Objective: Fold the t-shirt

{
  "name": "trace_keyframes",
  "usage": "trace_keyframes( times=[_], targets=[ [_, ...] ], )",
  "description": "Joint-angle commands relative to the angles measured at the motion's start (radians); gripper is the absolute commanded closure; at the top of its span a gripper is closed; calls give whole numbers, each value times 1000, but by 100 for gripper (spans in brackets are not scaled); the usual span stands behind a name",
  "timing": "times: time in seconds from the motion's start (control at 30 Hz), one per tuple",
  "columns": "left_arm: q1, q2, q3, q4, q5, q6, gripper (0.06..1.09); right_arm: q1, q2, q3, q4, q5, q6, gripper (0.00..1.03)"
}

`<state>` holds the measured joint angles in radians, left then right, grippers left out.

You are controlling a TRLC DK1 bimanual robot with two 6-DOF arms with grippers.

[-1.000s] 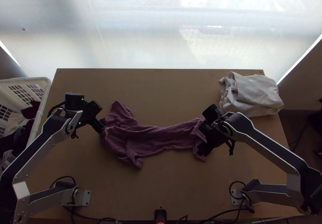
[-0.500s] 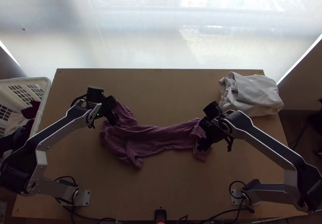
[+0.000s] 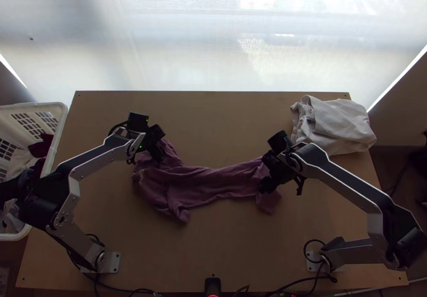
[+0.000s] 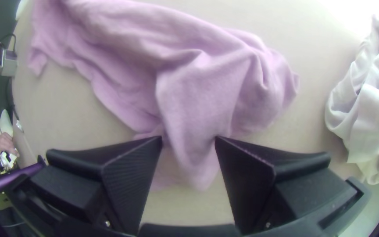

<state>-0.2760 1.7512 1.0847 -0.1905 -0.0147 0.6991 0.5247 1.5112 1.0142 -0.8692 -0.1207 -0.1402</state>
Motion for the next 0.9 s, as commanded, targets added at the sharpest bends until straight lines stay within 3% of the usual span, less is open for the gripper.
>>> trace_keyframes(
  times=[0.0,0.1,0.2,0.3,0.4,0.6,0.87],
  targets=[
    [-2,41,-2,6,-1,16,23,-17,18,-6,10,0,-12,45],
    [-2,53,-6,8,-1,34,54,-19,20,-11,16,0,-12,46],
    [-2,59,-6,6,2,34,88,-17,18,-14,35,-2,-22,65],
    [-3,59,-11,-6,13,33,105,-15,23,-19,55,-2,-33,84],
    [-2,50,-2,-81,12,33,105,-15,24,-22,76,0,-53,100],
    [18,-61,1,-317,16,28,105,-28,40,17,88,0,-85,100],
    [-49,-331,-131,-555,59,2,105,-78,142,213,95,6,-93,100]
  ],
)
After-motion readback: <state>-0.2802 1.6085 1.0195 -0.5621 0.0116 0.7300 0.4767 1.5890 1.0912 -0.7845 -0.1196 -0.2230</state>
